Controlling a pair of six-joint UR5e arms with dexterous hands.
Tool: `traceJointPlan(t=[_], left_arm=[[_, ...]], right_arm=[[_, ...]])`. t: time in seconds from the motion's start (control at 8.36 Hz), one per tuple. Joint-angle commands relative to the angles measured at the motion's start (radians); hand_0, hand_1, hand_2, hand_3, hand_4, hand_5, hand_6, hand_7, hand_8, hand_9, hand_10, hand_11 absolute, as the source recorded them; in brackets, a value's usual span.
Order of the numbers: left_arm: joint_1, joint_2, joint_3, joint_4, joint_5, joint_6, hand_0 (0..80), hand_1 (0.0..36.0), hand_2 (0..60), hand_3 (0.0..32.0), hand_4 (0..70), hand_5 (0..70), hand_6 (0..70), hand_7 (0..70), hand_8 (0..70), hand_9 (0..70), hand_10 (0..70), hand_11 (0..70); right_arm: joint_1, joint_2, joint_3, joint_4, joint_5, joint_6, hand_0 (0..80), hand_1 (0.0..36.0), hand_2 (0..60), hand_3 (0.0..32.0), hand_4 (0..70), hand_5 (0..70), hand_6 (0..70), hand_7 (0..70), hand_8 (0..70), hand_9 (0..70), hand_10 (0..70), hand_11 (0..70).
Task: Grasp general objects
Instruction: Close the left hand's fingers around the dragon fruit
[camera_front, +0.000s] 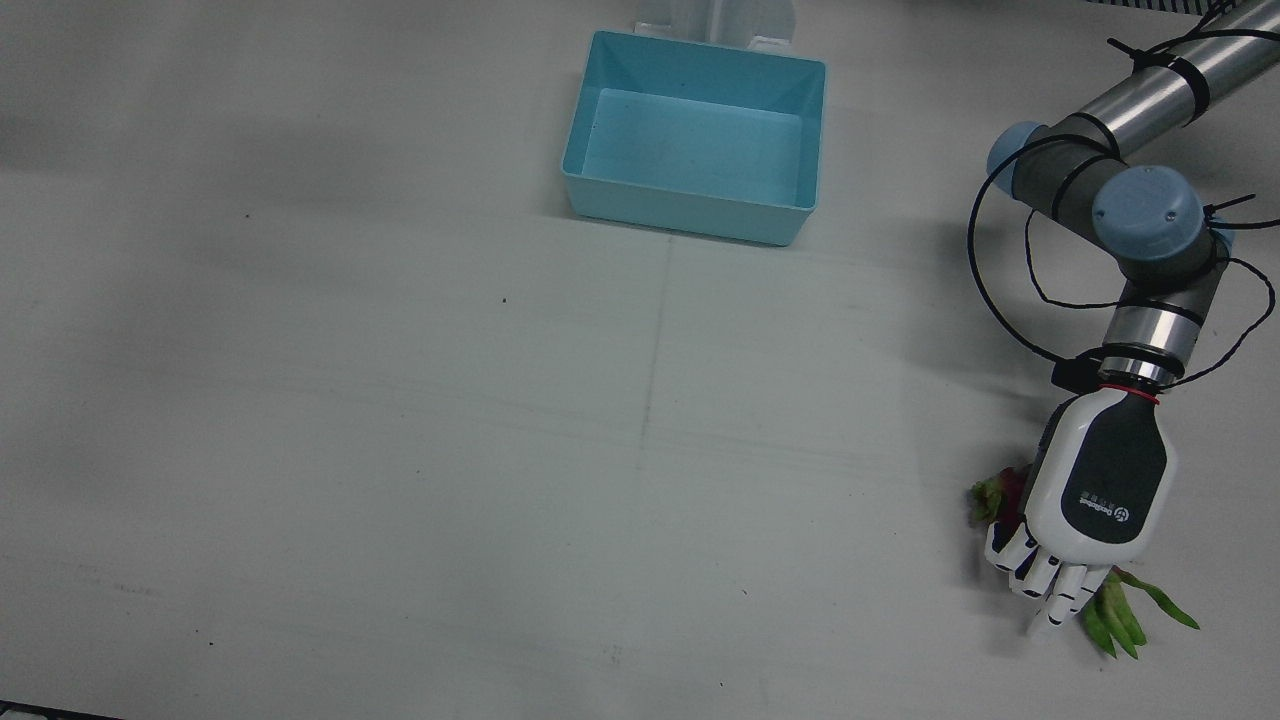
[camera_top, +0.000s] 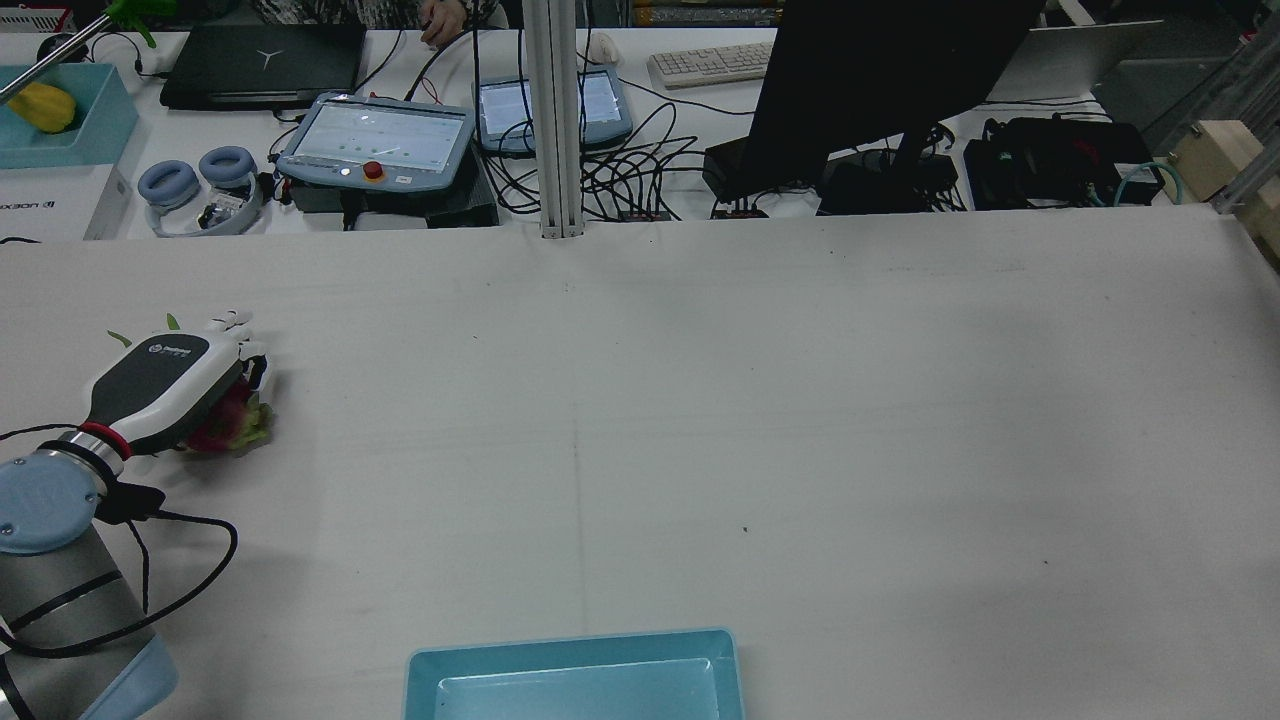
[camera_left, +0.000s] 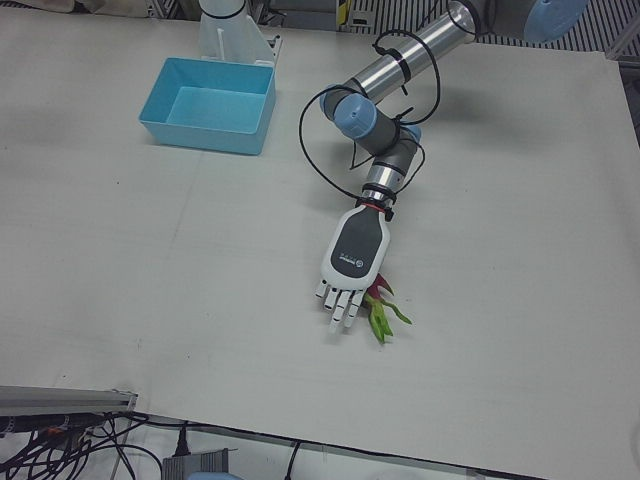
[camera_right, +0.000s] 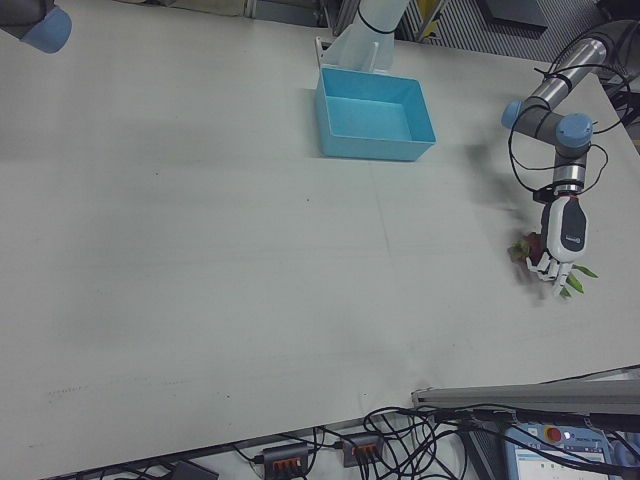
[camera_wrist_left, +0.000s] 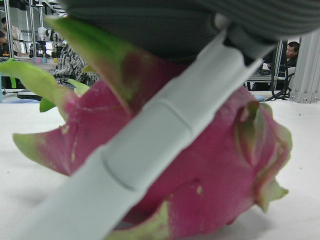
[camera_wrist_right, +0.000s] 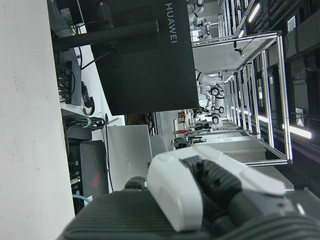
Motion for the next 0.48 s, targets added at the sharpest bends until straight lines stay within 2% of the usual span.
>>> traceJointPlan(t=[0.0, 0.12, 0.24, 0.36], left_arm=[[0.000, 0.000, 0.006, -0.002, -0.004, 0.000, 80.0, 36.0, 60.0, 0.0, 45.6, 70.0, 39.7, 70.0, 6.9, 18.6, 13.8, 24.6], [0.000, 0.000, 0.006, -0.002, -0.004, 0.000, 80.0, 36.0, 60.0, 0.0, 49.5, 70.0, 47.5, 70.0, 8.5, 18.6, 18.9, 31.9], [0.000, 0.000, 0.006, -0.003, -0.004, 0.000, 80.0, 36.0, 60.0, 0.0, 53.9, 70.0, 58.1, 70.0, 10.6, 18.6, 30.9, 48.2], [0.000, 0.001, 0.005, -0.003, -0.022, 0.000, 80.0, 36.0, 60.0, 0.0, 59.5, 70.0, 69.9, 70.0, 20.7, 23.9, 47.1, 69.8]], right_arm=[[0.000, 0.000, 0.000, 0.000, 0.000, 0.000, 0.0, 0.0, 0.0, 0.0, 0.0, 0.0, 0.0, 0.0, 0.0, 0.0, 0.0, 0.0], [0.000, 0.000, 0.000, 0.000, 0.000, 0.000, 0.0, 0.0, 0.0, 0.0, 0.0, 0.0, 0.0, 0.0, 0.0, 0.0, 0.0, 0.0], [0.000, 0.000, 0.000, 0.000, 0.000, 0.000, 0.0, 0.0, 0.0, 0.0, 0.0, 0.0, 0.0, 0.0, 0.0, 0.0, 0.0, 0.0], [0.000, 0.000, 0.000, 0.000, 0.000, 0.000, 0.0, 0.0, 0.0, 0.0, 0.0, 0.0, 0.0, 0.0, 0.0, 0.0, 0.0, 0.0]])
